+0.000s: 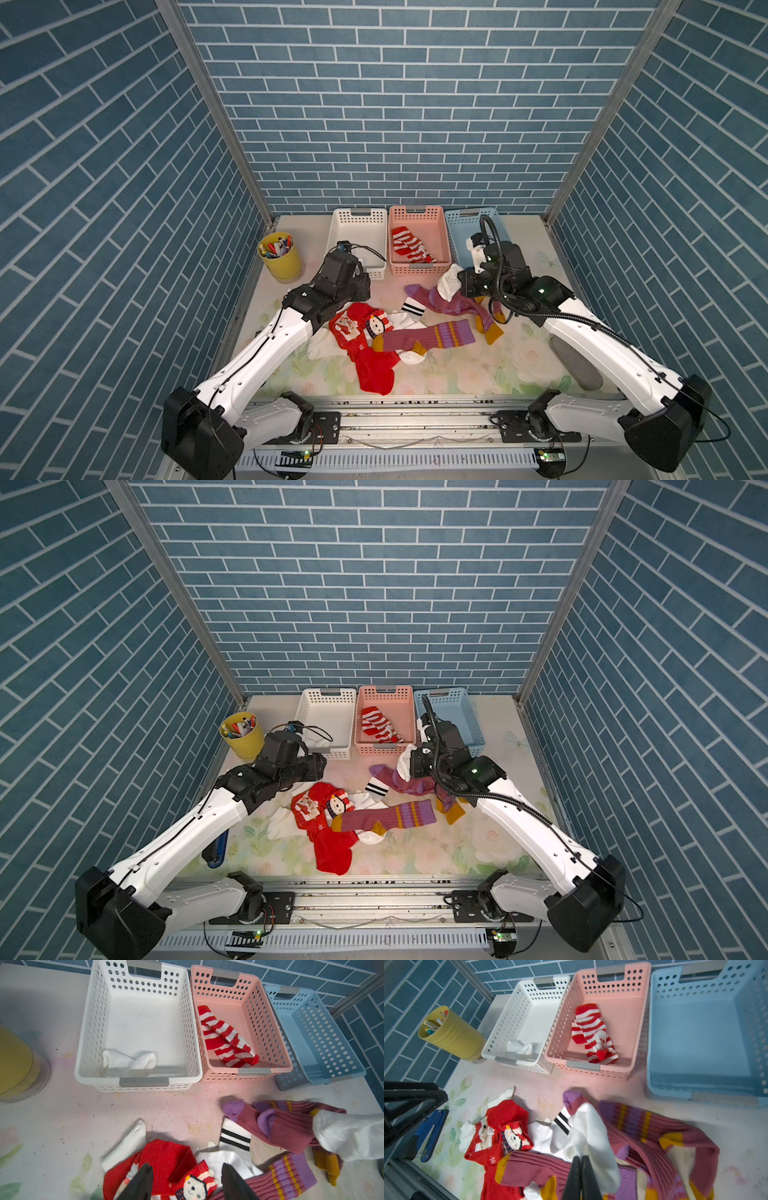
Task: Sort the socks into the basket by color
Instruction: Pick up the sock at the center of the board.
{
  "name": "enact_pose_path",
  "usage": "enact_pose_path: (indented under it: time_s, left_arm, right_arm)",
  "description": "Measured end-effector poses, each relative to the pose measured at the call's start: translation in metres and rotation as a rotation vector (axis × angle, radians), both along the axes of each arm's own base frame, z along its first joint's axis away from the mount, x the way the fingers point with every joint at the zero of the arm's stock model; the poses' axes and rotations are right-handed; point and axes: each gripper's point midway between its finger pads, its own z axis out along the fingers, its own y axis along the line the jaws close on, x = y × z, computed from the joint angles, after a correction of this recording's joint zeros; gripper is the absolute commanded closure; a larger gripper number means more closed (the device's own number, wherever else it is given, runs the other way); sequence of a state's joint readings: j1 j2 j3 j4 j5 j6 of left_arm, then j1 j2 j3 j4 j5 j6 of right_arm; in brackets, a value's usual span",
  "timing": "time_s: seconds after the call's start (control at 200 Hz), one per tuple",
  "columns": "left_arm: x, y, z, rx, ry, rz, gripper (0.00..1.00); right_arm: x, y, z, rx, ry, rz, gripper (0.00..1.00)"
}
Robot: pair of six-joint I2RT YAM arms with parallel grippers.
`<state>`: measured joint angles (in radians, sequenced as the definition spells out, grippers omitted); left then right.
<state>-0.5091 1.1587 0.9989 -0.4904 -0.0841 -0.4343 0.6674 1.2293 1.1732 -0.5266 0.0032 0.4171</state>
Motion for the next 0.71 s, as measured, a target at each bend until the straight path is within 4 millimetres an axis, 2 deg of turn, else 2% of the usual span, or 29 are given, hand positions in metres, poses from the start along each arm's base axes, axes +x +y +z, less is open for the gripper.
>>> enact_pose_path:
  time_s: [0.34,0.54,0.705]
  left_arm:
    - [-0.017,0.011,-0.004,0.004,0.002,0.012,0.40]
    - [-0.031,0.021,-0.011,0.002,0.013,0.030,0.39]
    - [-0.039,0.027,-0.007,-0.002,0.003,0.041,0.38]
  right_arm:
    - [0.054,0.067,0.025,0.045,-0.025,0.116,1.00]
    - [0.078,0.106,0.026,0.071,-0.019,0.177,1.00]
    - [0.100,0.138,0.023,0.077,-0.027,0.223,1.00]
